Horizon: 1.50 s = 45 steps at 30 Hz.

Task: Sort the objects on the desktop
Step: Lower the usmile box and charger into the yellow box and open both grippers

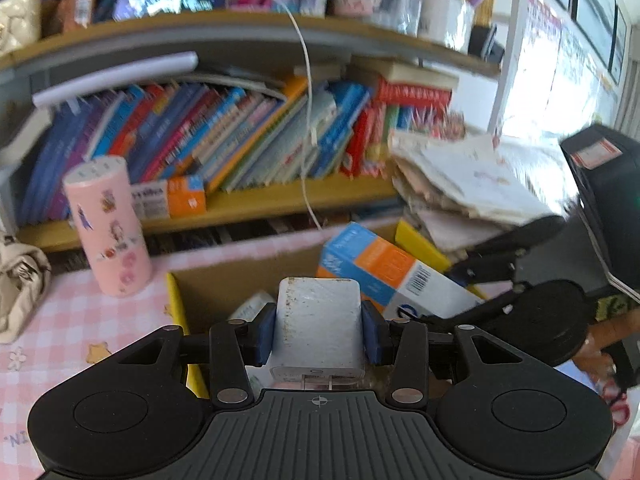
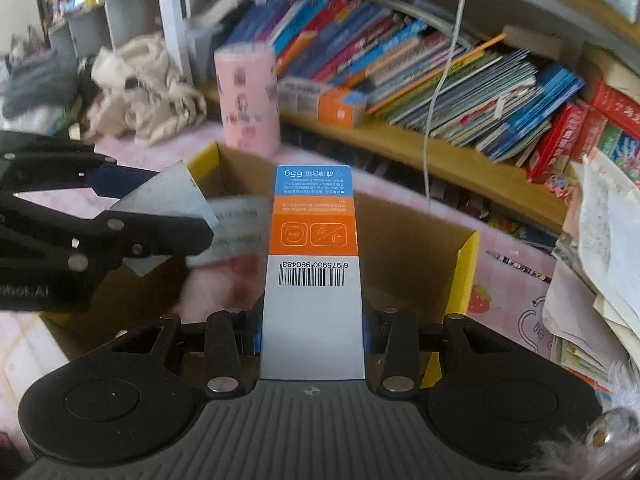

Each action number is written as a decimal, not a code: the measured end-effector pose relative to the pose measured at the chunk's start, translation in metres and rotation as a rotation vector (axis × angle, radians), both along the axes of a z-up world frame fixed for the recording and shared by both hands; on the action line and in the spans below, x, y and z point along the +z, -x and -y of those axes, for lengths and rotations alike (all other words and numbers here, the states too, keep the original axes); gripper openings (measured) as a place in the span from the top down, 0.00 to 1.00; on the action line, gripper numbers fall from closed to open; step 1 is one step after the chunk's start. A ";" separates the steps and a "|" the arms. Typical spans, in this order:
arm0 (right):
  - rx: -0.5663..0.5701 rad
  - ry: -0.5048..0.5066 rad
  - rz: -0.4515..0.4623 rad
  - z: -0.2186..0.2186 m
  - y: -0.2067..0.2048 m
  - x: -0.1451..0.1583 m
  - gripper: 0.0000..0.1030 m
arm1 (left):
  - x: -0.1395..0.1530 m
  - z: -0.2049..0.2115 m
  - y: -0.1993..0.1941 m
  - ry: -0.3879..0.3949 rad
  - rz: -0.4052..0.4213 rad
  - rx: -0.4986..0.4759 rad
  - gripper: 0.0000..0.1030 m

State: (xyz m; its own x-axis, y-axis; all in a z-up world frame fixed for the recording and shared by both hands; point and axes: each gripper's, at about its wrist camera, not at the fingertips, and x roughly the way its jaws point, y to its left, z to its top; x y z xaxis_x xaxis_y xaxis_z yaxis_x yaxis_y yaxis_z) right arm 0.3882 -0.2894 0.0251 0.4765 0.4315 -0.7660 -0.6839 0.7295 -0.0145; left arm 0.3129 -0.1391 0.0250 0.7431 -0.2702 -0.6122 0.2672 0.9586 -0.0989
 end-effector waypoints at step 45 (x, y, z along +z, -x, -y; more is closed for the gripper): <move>0.031 -0.009 -0.108 0.002 -0.012 -0.008 0.49 | -0.015 0.018 0.020 -0.138 -0.029 -0.037 0.26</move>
State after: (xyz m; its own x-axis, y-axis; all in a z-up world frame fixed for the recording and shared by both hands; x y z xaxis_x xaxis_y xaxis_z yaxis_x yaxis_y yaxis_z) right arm 0.3999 -0.2918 0.0166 0.3776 0.4516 -0.8084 -0.7034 0.7076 0.0668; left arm 0.2932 -0.1574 0.0105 0.7157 -0.2084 -0.6666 0.3011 0.9532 0.0253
